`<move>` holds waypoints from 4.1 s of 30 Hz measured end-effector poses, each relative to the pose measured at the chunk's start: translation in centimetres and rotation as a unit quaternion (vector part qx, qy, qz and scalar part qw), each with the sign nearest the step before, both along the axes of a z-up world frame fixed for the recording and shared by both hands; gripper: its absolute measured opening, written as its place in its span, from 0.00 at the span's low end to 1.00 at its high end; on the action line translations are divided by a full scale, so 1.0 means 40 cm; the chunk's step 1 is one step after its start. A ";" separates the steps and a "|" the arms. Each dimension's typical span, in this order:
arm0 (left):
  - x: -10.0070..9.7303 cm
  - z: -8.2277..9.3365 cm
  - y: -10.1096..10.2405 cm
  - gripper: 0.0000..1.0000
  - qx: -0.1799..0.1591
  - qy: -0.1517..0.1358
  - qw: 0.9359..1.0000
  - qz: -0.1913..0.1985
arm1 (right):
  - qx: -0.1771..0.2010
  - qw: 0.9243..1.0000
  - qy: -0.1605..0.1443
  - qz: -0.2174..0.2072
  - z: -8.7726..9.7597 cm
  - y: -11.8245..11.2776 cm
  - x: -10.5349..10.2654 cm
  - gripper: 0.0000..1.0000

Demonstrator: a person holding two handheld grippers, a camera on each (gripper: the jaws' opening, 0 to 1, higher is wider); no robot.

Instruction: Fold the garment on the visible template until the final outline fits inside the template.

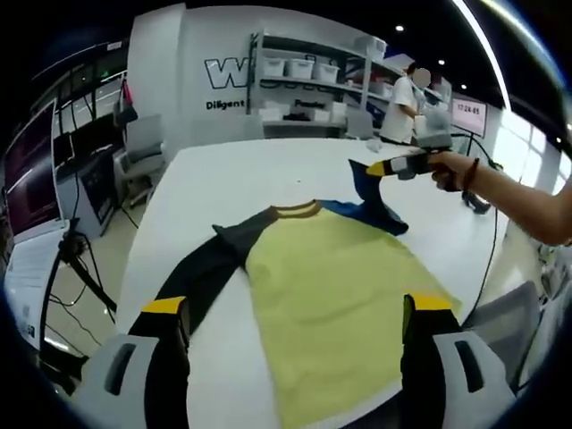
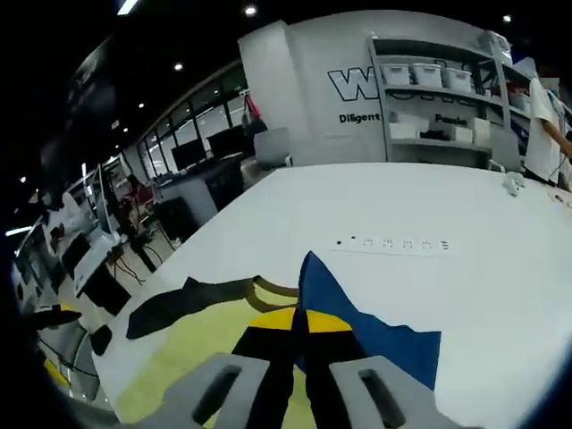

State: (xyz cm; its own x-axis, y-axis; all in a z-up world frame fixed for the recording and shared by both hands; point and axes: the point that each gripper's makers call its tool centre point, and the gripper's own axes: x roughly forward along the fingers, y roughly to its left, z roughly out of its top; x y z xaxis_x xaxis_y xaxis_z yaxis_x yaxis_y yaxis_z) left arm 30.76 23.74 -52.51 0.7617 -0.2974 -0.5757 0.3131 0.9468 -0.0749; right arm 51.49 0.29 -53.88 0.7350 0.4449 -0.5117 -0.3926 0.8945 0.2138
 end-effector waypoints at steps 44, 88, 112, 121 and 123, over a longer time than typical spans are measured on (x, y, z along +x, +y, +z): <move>-0.048 0.011 0.094 0.97 0.000 -0.010 0.999 0.033 | -0.072 0.987 0.022 0.145 -0.130 0.451 -0.077 0.00; -0.068 0.013 0.118 0.97 0.001 -0.017 0.999 0.040 | -0.008 0.973 0.083 0.216 -0.247 0.501 -0.172 0.15; -0.049 0.023 0.095 0.99 -0.005 -0.021 0.999 0.035 | -0.025 0.998 0.053 0.029 -0.179 0.043 0.058 0.37; -0.056 0.012 0.111 0.99 -0.001 -0.012 0.999 0.041 | -0.052 0.995 0.082 -0.015 -0.242 -0.104 0.097 0.37; -0.054 0.009 0.112 0.98 0.000 -0.011 0.999 0.042 | -0.056 0.994 0.085 -0.024 -0.259 -0.136 0.115 0.35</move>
State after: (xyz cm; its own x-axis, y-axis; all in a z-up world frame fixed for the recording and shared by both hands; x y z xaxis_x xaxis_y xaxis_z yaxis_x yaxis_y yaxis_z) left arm 28.60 28.22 -52.16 0.7968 -0.2319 -0.5580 0.2347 0.9697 -0.0678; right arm 56.10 -5.14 -64.25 0.6521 0.3445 -0.6753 -0.3154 0.9333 0.1716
